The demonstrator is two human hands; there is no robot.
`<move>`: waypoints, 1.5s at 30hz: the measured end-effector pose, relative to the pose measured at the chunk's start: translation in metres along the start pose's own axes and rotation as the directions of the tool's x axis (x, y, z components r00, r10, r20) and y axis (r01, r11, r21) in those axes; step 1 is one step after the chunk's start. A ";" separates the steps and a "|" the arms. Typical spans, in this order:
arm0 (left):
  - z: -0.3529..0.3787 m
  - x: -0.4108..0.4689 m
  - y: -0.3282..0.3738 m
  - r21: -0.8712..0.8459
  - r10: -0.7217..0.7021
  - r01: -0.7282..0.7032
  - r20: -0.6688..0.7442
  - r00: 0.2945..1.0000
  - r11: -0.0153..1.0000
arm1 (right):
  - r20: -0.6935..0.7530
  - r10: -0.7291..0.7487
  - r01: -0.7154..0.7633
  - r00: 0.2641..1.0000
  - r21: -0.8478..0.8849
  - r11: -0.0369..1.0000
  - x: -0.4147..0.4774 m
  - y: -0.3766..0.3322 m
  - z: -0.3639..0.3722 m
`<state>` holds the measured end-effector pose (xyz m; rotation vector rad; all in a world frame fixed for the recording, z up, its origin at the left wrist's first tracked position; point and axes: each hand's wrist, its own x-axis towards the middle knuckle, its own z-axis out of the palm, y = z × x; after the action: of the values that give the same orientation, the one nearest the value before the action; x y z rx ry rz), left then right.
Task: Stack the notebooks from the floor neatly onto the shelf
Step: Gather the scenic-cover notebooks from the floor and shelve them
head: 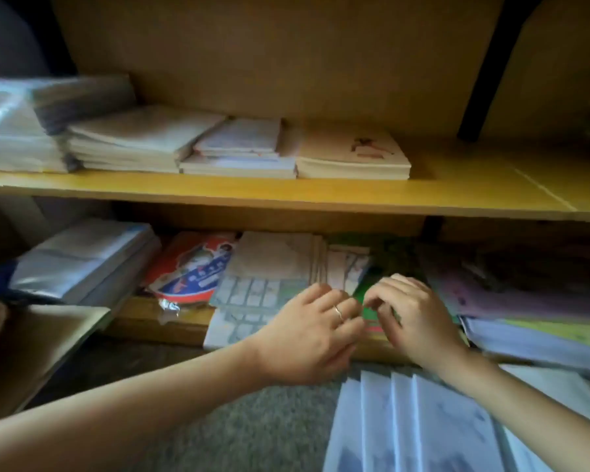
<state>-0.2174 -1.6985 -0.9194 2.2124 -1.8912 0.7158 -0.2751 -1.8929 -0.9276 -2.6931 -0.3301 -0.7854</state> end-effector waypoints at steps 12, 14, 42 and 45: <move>0.118 -0.061 0.100 -0.527 -0.193 0.751 0.752 0.630 0.398 | 0.542 0.840 -0.835 0.031 -0.448 0.320 -0.207 0.075 0.045; 0.130 -0.057 0.112 -0.533 -0.204 0.791 0.774 0.599 0.301 | 0.561 0.827 -0.862 -0.033 -0.435 0.261 -0.220 0.073 0.050; 0.128 -0.001 0.126 -0.254 -0.047 0.805 0.961 0.272 -0.535 | 0.836 0.545 -0.882 0.065 0.304 -0.361 -0.198 0.050 0.036; 0.128 -0.004 0.123 -0.262 -0.092 0.836 0.964 0.250 -0.482 | 0.780 0.623 -0.912 0.054 0.293 -0.288 -0.201 0.039 0.051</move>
<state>-0.3024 -1.7710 -1.0576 1.6502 -0.1108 -1.3762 -0.4039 -1.9368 -1.0889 -1.3333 0.9349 0.3421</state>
